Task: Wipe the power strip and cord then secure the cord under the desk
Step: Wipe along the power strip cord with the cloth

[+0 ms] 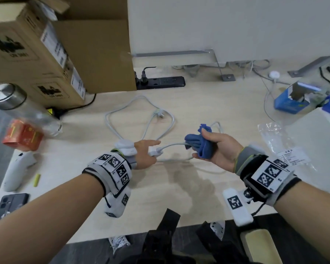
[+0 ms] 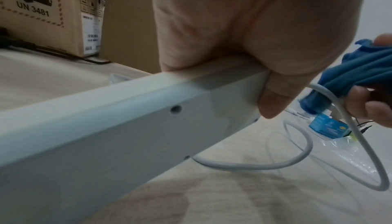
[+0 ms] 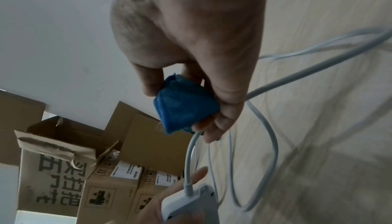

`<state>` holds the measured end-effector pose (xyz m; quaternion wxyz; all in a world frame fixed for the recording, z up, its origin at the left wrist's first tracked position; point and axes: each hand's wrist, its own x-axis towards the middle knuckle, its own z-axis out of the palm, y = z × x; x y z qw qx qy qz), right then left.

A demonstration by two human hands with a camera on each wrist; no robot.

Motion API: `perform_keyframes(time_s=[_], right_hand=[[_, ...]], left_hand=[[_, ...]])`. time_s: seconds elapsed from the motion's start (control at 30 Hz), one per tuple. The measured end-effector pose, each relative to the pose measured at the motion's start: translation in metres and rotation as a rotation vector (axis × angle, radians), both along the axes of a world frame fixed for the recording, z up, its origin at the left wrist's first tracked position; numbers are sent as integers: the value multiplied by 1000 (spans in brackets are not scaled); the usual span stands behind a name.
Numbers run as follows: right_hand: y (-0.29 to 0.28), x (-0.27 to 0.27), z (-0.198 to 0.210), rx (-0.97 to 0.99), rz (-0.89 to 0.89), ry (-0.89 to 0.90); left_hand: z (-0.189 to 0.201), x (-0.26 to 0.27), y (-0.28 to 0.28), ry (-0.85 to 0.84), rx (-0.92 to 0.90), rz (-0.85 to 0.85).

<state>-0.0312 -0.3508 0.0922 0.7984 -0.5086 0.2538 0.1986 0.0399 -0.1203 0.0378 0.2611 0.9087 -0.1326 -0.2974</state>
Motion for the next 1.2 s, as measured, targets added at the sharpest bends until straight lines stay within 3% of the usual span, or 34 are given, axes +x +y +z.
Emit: perform_keyframes(time_s=[0.2, 0.37, 0.47, 0.63, 0.83, 1.2], right_hand=[[-4, -3, 10, 293, -135, -158], [2, -3, 1, 286, -202, -82], [13, 1, -6, 348, -298, -40], [34, 1, -15, 237, -193, -82], [48, 15, -19, 192, -365, -152], [70, 45, -9, -92, -512, 88]], left_hand=[[10, 10, -16, -56, 112, 97], [13, 17, -28, -245, 38, 129], [21, 16, -40, -230, 22, 119], [22, 12, -55, -204, -207, 277], [29, -3, -57, -362, 43, -40], [39, -21, -70, -722, 282, -154]])
